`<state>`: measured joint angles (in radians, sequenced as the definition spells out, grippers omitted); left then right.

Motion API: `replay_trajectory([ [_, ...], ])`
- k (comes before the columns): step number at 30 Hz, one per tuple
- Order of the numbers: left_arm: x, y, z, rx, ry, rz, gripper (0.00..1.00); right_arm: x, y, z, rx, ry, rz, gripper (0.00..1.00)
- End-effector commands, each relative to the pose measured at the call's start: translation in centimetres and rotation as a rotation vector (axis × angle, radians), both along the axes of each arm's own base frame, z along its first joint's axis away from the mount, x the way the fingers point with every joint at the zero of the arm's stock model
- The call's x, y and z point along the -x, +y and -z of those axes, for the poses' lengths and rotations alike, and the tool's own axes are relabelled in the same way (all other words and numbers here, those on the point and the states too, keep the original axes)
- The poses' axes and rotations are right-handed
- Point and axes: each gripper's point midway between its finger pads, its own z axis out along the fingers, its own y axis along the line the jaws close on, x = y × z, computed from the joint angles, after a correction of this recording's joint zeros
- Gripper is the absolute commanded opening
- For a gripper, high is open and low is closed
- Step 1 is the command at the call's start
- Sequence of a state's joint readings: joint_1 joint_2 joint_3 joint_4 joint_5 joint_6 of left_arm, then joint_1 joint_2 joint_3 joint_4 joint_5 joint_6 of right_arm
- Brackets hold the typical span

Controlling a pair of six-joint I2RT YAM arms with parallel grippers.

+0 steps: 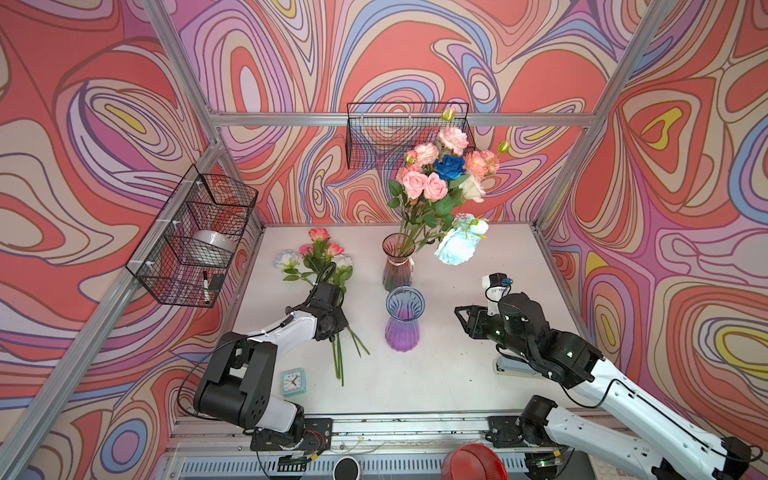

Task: Arrange the flowers into the vase
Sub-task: 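Grasp the pink tulip stem at the flower pile with the left gripper, then lift the pink tulip upright with the left gripper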

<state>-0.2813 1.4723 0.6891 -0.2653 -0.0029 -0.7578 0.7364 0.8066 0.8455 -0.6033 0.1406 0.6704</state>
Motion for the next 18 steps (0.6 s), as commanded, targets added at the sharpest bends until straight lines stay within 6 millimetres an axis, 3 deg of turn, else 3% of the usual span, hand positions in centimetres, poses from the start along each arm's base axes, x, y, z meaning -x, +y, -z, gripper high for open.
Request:
replay_trajectory([
  [1, 0.8, 0.9, -0.6, -0.036, 0.011, -0.007, 0.07, 0.1, -0.3, -0.9, 0.010, -0.025, 0.003, 0.42],
  [6, 0.8, 1.2, -4.6, -0.030, -0.076, -0.004, 0.00, 0.1, -0.4, -1.1, 0.007, -0.031, 0.006, 0.42],
  [9, 1.0, 1.0, -8.7, 0.012, -0.181, -0.005, 0.00, 0.1, -0.5, -1.1, 0.007, -0.030, 0.006, 0.42],
  [13, 1.2, 0.2, -16.9, 0.103, -0.428, 0.018, 0.00, 0.1, -0.5, -1.1, 0.007, -0.032, 0.009, 0.42],
  [18, 1.4, -2.8, -30.3, 0.191, -0.820, 0.110, 0.00, 0.1, -0.6, -1.4, 0.001, -0.036, 0.016, 0.42],
])
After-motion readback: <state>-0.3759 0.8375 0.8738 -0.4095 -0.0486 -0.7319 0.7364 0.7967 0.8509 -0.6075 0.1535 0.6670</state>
